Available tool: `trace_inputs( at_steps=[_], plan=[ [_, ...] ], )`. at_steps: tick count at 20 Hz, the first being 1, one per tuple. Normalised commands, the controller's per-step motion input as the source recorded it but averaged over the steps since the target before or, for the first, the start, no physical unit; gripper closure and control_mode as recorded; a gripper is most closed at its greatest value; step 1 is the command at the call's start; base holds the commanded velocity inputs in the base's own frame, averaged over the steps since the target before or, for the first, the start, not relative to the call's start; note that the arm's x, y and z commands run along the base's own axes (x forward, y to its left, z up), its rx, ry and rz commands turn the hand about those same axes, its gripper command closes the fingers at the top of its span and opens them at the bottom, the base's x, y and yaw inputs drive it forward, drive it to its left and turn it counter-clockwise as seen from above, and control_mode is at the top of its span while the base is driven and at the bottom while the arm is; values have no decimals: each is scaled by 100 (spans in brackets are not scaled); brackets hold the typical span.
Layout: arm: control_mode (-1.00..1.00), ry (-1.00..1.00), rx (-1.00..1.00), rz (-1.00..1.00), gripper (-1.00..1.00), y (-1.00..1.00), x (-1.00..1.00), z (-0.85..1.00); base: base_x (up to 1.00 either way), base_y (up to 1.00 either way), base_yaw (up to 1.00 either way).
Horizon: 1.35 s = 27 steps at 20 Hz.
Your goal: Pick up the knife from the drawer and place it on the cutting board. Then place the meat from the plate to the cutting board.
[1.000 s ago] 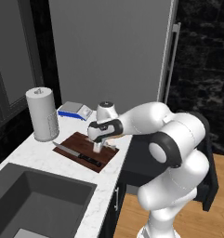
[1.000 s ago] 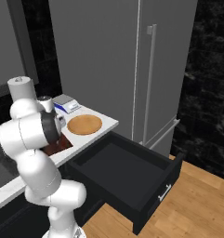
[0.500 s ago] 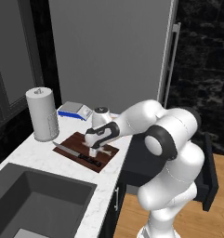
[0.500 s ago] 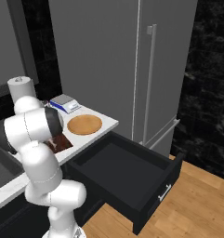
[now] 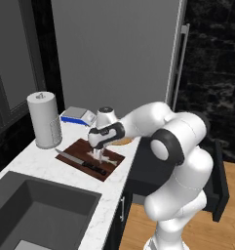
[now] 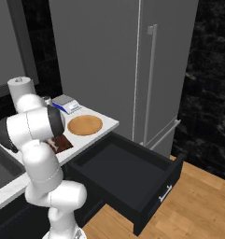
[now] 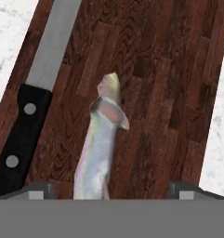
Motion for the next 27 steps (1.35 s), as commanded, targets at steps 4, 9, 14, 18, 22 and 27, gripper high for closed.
trace_inputs(
  at_steps=[4,9,14,18,22,27],
  plan=[
    [-100,4,23,-4,-100,-38,-24,98,0,0,0],
    [-100,-2,27,-16,-100,-74,-32,91,0,0,0],
    [-100,-13,7,-21,-100,-87,-29,6,0,0,0],
    [-100,-12,0,-11,-100,-38,-66,17,0,0,0],
    [-100,-22,0,-12,-100,-18,-91,41,0,0,0],
    [-100,-13,0,-11,-100,-26,-54,6,0,0,0]
  ],
)
